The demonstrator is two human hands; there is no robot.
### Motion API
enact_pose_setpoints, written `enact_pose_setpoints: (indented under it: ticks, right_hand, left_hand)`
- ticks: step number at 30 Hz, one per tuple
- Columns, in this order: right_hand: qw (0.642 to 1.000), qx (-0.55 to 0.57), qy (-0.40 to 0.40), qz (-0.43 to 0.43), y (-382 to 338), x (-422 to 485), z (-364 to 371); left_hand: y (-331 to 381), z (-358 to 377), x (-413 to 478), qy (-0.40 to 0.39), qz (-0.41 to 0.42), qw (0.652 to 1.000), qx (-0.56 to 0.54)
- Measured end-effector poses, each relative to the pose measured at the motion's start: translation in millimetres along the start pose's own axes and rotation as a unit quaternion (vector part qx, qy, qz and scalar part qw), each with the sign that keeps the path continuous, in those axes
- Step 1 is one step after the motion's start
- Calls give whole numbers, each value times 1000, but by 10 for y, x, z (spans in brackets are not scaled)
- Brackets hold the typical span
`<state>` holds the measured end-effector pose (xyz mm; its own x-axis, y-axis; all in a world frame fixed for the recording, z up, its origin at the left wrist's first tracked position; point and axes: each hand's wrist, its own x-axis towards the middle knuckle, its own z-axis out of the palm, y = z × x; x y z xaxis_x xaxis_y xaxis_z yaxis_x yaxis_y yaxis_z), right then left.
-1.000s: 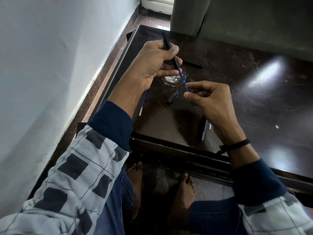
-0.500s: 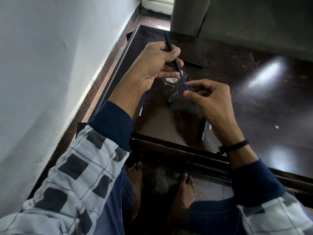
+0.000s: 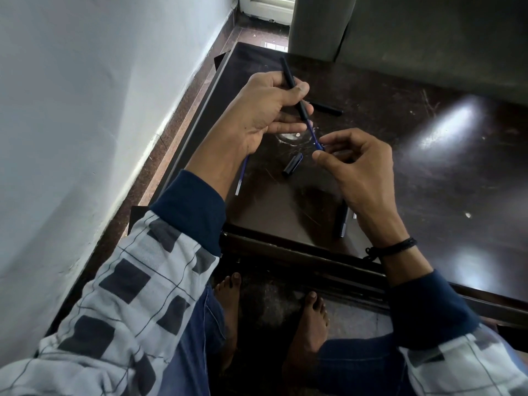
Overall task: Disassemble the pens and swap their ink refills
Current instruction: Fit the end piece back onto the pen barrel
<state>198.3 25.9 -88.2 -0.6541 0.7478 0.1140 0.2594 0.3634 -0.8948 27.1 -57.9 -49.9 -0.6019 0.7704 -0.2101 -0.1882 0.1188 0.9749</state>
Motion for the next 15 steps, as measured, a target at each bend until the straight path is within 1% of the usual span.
enact_pose_setpoints:
  ticks: [3, 11, 15]
  right_hand:
    - [999, -32, 12, -22, -15, -15, 17]
    - [998, -44, 18, -37, -17, -21, 10]
    - [998, -43, 23, -48, -20, -25, 19]
  left_hand:
    - [-7, 41, -12, -1, 1, 1000, -1]
    - [2, 54, -23, -3, -10, 1000, 5]
    - [-8, 68, -37, -37, -28, 999, 23]
